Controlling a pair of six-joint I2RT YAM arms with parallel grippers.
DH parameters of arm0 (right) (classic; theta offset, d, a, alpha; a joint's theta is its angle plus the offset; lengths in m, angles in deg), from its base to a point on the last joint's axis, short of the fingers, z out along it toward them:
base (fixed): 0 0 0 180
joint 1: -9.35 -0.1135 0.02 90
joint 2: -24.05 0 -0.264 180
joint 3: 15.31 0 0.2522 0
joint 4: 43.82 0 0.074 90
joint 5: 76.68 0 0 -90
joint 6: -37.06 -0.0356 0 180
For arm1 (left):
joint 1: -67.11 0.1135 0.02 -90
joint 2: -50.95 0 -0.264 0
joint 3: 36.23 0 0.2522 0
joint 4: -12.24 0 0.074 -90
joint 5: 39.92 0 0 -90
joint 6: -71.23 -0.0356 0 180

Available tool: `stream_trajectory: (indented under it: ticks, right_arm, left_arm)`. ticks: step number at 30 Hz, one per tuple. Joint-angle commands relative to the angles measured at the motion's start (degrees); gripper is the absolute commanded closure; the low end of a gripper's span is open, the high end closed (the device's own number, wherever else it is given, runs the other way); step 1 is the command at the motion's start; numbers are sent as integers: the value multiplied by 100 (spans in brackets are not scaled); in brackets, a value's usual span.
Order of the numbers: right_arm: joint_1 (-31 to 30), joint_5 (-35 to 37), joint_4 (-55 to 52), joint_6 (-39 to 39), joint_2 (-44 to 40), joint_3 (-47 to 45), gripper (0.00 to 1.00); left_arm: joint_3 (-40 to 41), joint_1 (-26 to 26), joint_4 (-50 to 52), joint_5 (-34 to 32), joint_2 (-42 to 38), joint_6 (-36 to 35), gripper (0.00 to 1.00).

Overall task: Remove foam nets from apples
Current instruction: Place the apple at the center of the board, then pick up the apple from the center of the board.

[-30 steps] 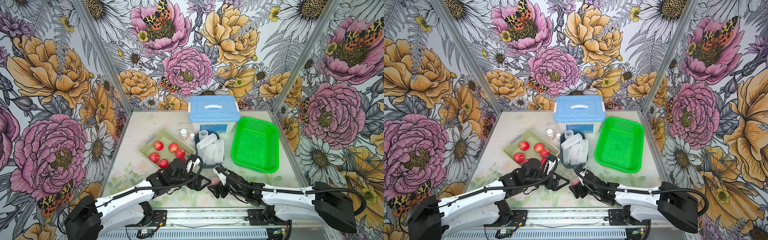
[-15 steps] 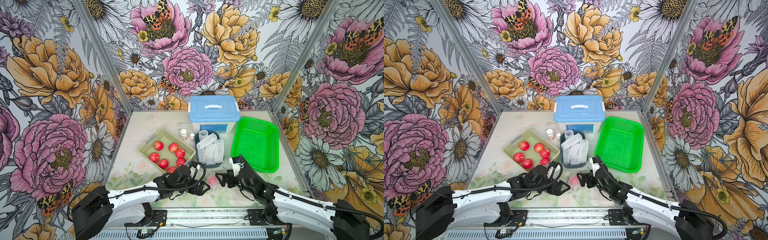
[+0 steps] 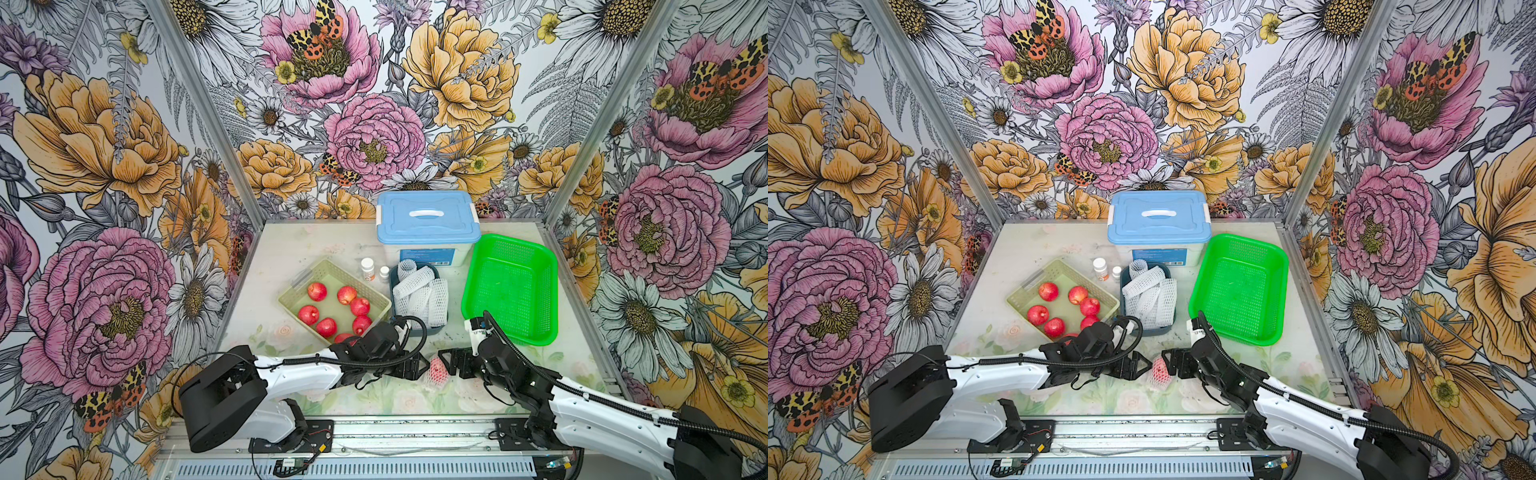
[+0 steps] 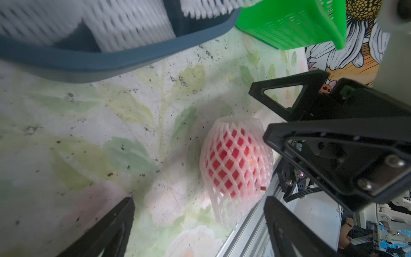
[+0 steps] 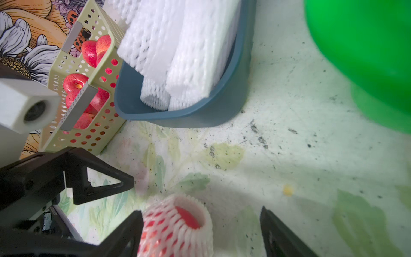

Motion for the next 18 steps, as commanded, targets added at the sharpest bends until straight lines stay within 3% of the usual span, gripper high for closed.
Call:
stream_trajectory:
  ticks: [1,9,18]
  right_arm:
    - [-45,12,-285,-164,-39,43,18]
    - [-407,-194,-588,-350,160,117,28]
    - [-1443,-17,-613,-590,472,329,34]
  left_arm:
    - [-105,-58,-160,232,15,-124,8]
    - [-284,-51,13,348,212,-302,8]
    - [-496,246,-57,600,538,-432,7]
